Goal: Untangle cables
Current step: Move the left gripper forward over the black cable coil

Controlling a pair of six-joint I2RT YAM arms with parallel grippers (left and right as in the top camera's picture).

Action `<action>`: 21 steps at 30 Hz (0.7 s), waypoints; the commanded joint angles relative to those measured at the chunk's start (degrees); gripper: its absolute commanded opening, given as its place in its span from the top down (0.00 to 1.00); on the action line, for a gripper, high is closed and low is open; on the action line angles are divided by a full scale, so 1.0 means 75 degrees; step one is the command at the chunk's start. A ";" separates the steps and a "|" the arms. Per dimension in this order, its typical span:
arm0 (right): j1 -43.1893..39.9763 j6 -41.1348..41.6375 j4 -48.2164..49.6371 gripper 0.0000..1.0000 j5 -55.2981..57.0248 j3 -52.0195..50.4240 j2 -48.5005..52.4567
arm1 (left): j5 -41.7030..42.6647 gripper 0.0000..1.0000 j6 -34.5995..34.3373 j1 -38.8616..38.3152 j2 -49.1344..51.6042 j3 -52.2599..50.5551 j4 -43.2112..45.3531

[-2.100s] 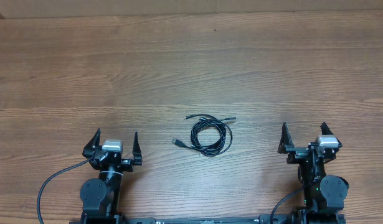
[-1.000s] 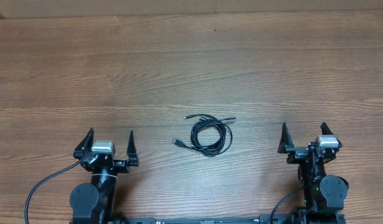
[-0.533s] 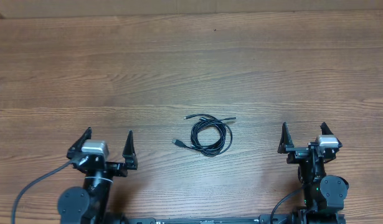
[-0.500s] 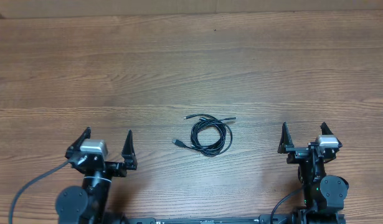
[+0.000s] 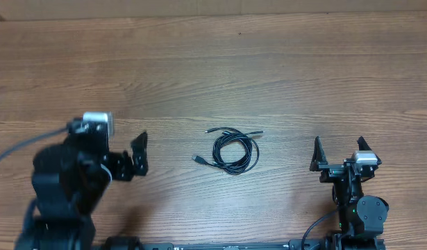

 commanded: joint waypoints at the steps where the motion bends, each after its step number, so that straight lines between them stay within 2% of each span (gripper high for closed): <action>1: -0.0032 0.0047 0.0047 0.00 0.0015 -0.0082 -0.0061 | 0.1559 0.00 -0.0111 -0.0052 0.0726 0.0440 -0.0061; 4: -0.0032 0.0047 0.0047 0.00 0.0015 -0.0082 -0.0061 | 0.2699 0.00 -0.0125 -0.0052 0.1201 0.0437 -0.0277; 11: -0.0032 0.0047 0.0047 0.00 0.0015 -0.0082 -0.0061 | 0.3130 0.00 -0.0303 -0.0131 0.2378 0.0434 -0.0233; 14: -0.0032 0.0047 0.0047 0.00 0.0015 -0.0082 -0.0061 | 0.2736 0.03 -0.0353 -0.0493 0.2812 0.0434 -0.0265; 21: -0.0032 0.0047 0.0047 0.00 0.0015 -0.0082 -0.0061 | 0.0341 0.02 -0.1472 -0.2078 0.3351 0.0440 0.0009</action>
